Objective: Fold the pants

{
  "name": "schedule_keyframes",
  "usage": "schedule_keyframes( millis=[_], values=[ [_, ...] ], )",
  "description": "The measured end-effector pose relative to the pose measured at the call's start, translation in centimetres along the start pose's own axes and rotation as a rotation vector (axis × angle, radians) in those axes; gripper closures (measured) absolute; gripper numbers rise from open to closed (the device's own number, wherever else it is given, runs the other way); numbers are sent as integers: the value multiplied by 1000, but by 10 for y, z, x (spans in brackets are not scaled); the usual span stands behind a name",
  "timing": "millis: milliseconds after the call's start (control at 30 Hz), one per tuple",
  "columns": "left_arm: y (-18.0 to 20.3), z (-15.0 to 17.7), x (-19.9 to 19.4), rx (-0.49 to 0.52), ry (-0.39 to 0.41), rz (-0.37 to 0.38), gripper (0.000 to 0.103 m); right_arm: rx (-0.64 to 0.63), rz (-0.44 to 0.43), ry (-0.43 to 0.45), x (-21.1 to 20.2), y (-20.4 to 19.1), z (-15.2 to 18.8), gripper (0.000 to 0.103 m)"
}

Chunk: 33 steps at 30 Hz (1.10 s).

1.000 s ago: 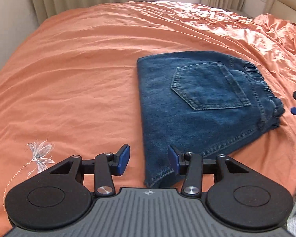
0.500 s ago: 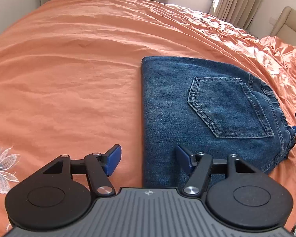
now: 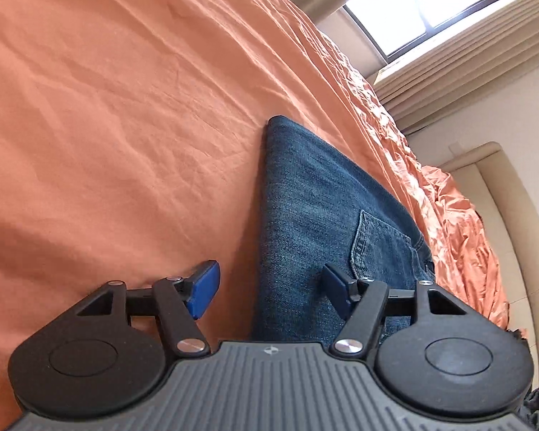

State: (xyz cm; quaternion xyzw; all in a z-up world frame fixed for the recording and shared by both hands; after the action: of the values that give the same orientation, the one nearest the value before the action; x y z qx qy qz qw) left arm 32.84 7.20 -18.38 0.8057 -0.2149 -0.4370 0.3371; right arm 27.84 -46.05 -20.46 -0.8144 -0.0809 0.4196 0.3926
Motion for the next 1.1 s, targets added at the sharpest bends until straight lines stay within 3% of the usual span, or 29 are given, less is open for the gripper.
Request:
schedule_keyframes(
  millis=[67,100,233,300,433,533,767,900,1100],
  values=[
    [-4,-1,3,-15,-6,33,33,20,-28,-1,6,3,-2,32],
    [-5,0,5,-25,-7,43,36,34,-50,-6,9,4,-3,41],
    [-9,3,14,-74,-23,88,61,39,-76,-7,11,6,-4,53],
    [-10,5,15,-83,-20,89,69,33,-95,3,6,6,-3,66],
    [-2,5,9,-46,15,53,89,3,-120,30,-6,1,-3,82],
    [12,7,2,5,59,3,93,-44,-104,61,-17,-15,-1,85],
    [36,8,-40,65,133,-16,97,-124,-88,91,-49,-60,10,88],
    [44,4,-71,75,163,-23,97,-187,-145,80,-66,-106,20,89],
    [38,-7,-126,101,205,-60,98,-291,-146,28,-61,-187,41,89]
  ],
)
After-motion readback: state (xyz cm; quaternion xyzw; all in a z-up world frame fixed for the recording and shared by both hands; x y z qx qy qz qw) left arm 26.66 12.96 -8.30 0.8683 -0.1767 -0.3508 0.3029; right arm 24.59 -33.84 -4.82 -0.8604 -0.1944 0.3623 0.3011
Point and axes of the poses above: each gripper's, at about its wrist camera, not at the fingertips, and x roughly the way its jaws point, y to its right, z to its underside, the point moved 2 cm from there along x, roughly the way its jaws point, and after that the axes turned 2 degrees about z, right-handed, at the moved point
